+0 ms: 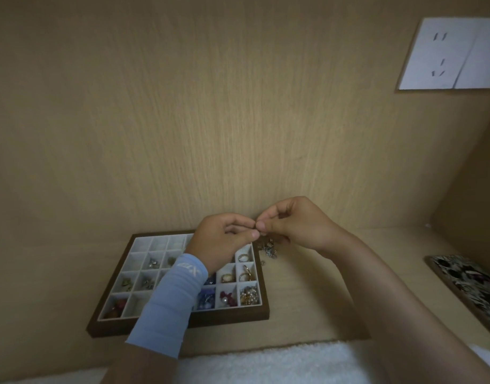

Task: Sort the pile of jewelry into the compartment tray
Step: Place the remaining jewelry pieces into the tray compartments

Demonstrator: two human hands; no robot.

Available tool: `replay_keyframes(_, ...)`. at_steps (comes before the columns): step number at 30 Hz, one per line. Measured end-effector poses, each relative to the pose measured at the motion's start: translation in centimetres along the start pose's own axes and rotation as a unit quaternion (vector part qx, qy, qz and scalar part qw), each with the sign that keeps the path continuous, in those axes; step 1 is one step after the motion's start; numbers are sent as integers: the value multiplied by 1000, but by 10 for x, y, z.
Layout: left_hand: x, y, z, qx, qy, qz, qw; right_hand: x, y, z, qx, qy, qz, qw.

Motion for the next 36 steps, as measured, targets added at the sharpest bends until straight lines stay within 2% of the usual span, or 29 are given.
replay_keyframes(7, -2, -32, 4, 31, -10, 19, 999, -5, 28, 1, 25, -4, 43, 999)
replay_keyframes(12, -10, -58, 8, 68, -34, 15, 997, -17, 45, 12, 31, -11, 29, 999)
replay_keyframes(14, -18, -66, 9, 86, -36, 43, 995, -19, 53, 18, 34, -22, 5, 999)
replay_keyframes(17, -31, -74, 11, 95, -35, 113, 988, -16, 67, 28, 33, -50, -90, 994)
replay_keyframes(20, -41, -77, 13, 90, -41, 152, 983, -13, 80, 33, 24, -75, -183, 980)
replay_keyframes(26, -43, -76, 15, 72, -7, 243, 967, -14, 98, 38, -9, -101, -293, 951)
replay_keyframes(30, -46, -72, 14, 71, -11, 240, 968, -13, 101, 39, -27, -99, -307, 946)
replay_keyframes(36, -44, -70, 16, 81, -2, 200, 977, -15, 76, 36, -2, -89, -285, 954)
Point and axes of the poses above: each hand's wrist, its own z-axis towards the middle knuckle, its own y-axis out of the palm, x = y × z, the point moved 7 cm from there along z, towards the middle knuckle, and after that the axes turned 9 degrees about x, right-handed, at the moved point
